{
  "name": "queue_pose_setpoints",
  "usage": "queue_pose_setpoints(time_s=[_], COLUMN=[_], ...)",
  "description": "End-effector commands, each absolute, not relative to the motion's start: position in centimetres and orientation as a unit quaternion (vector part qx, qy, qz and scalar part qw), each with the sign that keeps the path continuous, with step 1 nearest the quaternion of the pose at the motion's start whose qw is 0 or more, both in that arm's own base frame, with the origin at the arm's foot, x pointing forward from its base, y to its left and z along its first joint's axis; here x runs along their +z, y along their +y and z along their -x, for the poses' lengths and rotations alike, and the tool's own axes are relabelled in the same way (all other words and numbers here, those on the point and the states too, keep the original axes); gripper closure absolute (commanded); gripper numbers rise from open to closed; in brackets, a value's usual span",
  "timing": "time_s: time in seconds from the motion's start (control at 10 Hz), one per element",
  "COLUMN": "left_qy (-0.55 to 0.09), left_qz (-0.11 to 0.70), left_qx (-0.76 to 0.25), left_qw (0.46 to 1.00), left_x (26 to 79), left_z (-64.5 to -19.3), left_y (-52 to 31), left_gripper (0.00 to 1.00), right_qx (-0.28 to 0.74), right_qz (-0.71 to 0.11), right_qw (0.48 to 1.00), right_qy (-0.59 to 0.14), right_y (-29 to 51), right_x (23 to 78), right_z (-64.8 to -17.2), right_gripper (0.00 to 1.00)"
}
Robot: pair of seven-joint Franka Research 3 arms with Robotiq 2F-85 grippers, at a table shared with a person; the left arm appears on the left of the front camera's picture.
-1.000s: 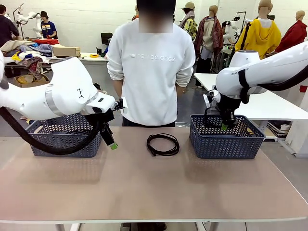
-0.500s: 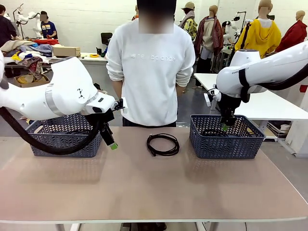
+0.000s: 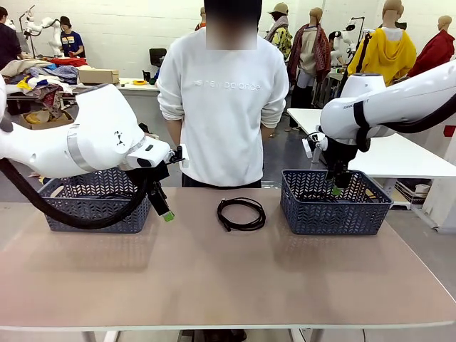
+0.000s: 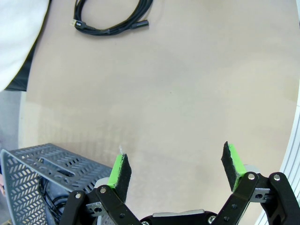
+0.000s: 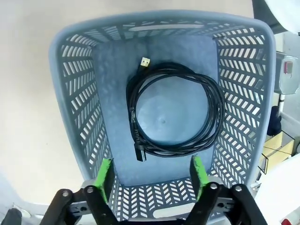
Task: Organize the cables according to human instructions.
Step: Pick up a bundle of cables and place it in the basket indicated by the human.
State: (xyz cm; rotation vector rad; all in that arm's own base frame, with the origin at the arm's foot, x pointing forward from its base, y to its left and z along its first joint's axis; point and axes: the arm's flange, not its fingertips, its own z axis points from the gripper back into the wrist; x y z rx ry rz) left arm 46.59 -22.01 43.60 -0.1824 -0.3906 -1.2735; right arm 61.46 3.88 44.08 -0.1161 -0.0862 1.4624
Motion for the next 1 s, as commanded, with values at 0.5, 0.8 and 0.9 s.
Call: queue_pose_setpoints(time_s=[0.5, 0.8, 0.9], left_qy=[-0.18, -0.18, -0.18], left_qz=[0.082, 0.082, 0.082], left_qx=[-0.59, -0.59, -0.59], left_qw=[0.782, 0.782, 0.782], left_x=[43.77, 43.77, 43.77], left_z=[-46.67, -46.67, -46.67], left_y=[-21.85, -21.85, -21.85], left_gripper=[0.0, 0.0, 0.0], right_qx=[0.667, 0.667, 0.668], right_qz=[0.053, 0.053, 0.053], right_qw=[0.742, 0.742, 0.742], right_qy=[-0.04, -0.04, -0.039], right_y=[3.93, 3.93, 3.98], right_x=[44.05, 44.05, 44.06], right_z=[-61.47, -61.47, -61.46], right_gripper=[0.0, 0.0, 0.0])
